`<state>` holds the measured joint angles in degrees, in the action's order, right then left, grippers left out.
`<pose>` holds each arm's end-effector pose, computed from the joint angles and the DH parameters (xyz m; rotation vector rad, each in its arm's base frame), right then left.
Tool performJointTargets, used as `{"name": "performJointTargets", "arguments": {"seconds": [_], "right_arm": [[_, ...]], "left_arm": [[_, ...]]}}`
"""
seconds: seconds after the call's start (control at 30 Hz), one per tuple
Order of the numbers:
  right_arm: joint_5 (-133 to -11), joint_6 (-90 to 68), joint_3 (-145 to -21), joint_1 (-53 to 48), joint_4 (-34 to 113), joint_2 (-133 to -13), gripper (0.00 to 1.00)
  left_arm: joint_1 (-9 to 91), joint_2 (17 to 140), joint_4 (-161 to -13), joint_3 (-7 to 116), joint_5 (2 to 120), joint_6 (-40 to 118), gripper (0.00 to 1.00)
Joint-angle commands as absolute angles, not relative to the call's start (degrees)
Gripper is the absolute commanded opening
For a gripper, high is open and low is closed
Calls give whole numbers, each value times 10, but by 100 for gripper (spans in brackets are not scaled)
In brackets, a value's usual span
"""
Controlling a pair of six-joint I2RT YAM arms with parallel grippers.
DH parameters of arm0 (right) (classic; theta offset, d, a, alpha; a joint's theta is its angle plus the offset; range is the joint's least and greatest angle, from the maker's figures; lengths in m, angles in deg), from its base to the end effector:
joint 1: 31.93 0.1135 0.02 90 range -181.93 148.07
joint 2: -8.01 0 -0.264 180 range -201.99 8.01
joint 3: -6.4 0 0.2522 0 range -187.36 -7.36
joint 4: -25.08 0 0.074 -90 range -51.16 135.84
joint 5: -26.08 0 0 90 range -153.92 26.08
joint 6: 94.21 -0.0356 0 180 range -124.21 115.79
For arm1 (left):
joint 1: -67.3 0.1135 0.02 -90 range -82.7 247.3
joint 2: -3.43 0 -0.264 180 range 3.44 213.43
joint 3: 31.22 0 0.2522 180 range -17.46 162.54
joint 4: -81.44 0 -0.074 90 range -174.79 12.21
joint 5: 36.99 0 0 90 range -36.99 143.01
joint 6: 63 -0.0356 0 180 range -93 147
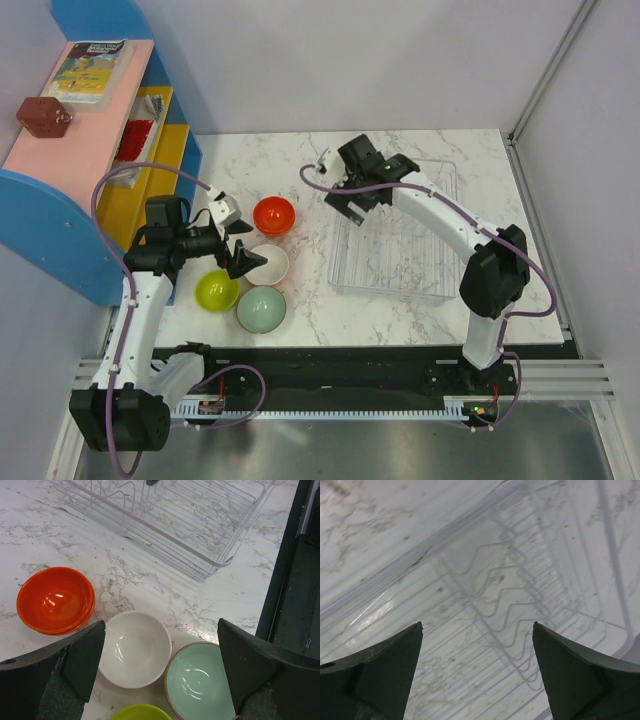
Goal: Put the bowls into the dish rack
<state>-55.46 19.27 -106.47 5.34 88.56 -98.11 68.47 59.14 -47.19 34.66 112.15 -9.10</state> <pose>0.3244 0.2403 0.3055 -1.2392 2.2256 -0.0957 0.1895 -0.0267 0.3154 1.0525 1.6910 -0.7575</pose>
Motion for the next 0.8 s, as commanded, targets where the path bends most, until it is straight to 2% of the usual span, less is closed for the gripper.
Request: {"name": "performJointTargets", "arguments": {"seconds": [0.0, 0.13, 0.37, 0.77], "right_arm": [[-455, 145, -1128, 7, 797, -1040, 98], [-424, 128, -1189, -8, 768, -1106, 98], [-463, 98, -1299, -8, 765, -1191, 98], [-541, 75, -1334, 7, 744, -1234, 98]], "left_arm": [[688, 597, -476, 347, 1147, -107, 100], [689, 599, -477, 347, 1146, -109, 100], [688, 606, -477, 343, 1146, -113, 100], [689, 611, -476, 343, 1153, -114, 100]]}}
